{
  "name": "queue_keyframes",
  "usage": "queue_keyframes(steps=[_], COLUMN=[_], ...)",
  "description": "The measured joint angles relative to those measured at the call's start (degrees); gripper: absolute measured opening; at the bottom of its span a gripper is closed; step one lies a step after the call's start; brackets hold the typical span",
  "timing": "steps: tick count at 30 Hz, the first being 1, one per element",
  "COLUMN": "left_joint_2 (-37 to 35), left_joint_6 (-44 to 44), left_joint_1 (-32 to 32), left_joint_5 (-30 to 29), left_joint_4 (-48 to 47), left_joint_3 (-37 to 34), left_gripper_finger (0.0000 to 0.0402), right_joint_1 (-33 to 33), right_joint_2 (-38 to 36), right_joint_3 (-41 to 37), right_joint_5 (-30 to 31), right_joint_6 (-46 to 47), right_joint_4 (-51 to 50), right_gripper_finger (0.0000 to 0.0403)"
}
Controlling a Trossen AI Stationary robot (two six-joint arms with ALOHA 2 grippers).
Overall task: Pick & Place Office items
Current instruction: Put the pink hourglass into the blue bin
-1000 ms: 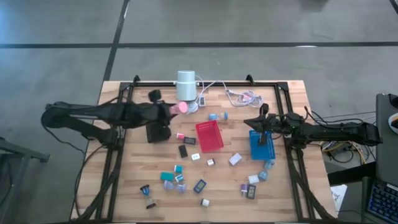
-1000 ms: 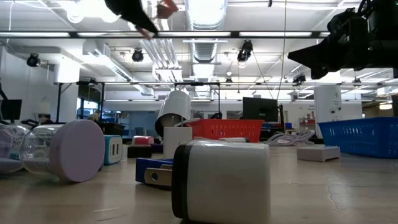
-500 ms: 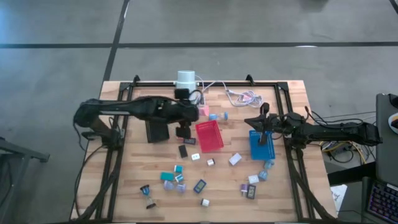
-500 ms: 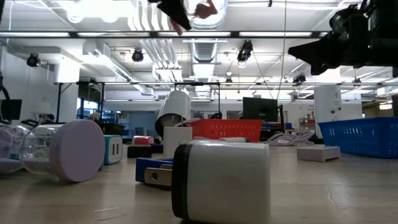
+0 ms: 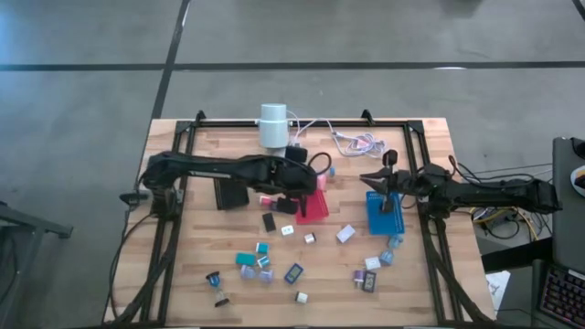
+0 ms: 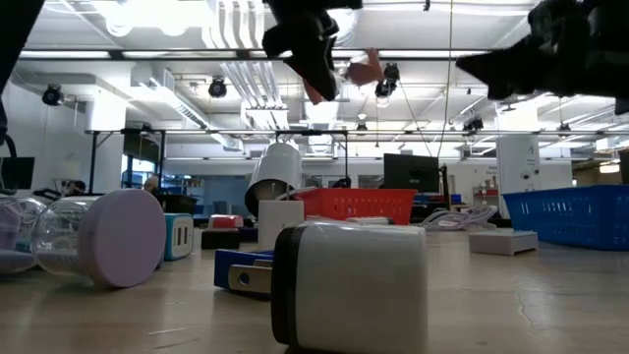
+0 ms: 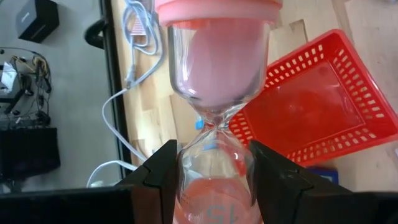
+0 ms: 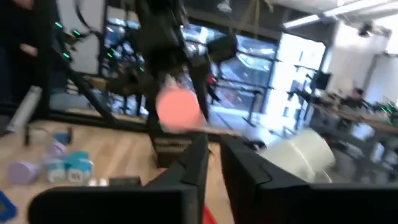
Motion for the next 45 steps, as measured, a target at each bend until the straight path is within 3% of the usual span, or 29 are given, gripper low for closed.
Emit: queue_keyframes(steps=[6,13,20,30,45], left_joint_2=[1.27,0.64,0.64,0.64,0.64], left_joint_6=[-1.34,-6.82,-8.89,-8.48,-9.05], left_joint_1=[-0.56,-1.02,-1.96,-2.43,-2.47], left_joint_5=[-0.14,-0.41,2.02,2.19,2.19], left_joint_4=[-0.62,-5.68,-7.47,-7.66,-7.65], left_joint_3=[1.74,2.33,2.42,2.42,2.39], left_gripper_finger=[0.0152,0.0152,0.0152,0.0152,0.0152], right_joint_1=[4.94,11.12,13.17,13.12,13.05], right_joint_2=[4.68,14.95,25.84,37.25,39.40], right_joint_3=[6.01,13.46,21.31,29.60,31.32], right_joint_5=[-0.76,8.44,9.88,10.28,12.80], right_joint_6=[-4.47,-11.41,-15.18,-19.79,-18.10], right_joint_4=[-6.68,-9.05,-9.00,-10.18,-12.04], right_gripper_finger=[0.0134,0.0233,0.0299,0.0327,0.0325])
